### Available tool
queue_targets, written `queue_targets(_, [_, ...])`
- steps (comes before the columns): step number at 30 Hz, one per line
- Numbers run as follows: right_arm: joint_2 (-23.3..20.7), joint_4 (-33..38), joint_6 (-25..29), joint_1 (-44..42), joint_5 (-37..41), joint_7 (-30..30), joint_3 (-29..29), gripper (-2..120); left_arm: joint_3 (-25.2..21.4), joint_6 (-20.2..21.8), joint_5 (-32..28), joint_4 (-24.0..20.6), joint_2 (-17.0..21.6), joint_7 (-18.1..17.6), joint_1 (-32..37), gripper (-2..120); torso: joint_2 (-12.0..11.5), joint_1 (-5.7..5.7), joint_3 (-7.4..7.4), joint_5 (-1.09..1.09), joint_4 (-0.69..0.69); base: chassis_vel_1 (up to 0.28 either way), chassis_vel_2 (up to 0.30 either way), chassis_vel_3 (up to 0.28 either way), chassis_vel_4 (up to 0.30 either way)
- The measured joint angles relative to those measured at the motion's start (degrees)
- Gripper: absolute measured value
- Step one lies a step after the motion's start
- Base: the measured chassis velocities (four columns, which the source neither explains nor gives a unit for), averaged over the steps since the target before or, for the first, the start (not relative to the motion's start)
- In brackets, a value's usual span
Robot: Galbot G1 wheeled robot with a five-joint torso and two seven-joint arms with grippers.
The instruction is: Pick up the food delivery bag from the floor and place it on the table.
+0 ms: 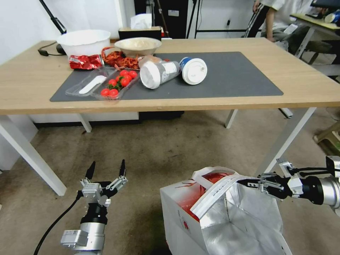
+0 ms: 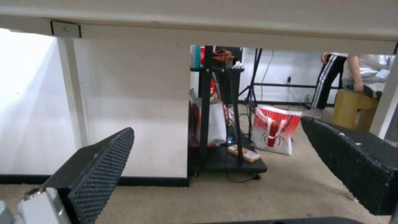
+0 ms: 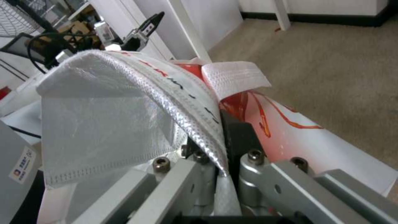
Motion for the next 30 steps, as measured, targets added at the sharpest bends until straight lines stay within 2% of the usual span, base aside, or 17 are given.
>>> queue_targets(30, [-0.22, 0.41, 0.05, -0.23, -0.26, -0.83, 0.67, 0, -0.06, 0.46, 0.38, -0.77, -0.37, -1.06, 0.27, 100, 7.06, 2.39, 4.65, 0.00, 0.00, 0.000, 0.000, 0.000, 0.000])
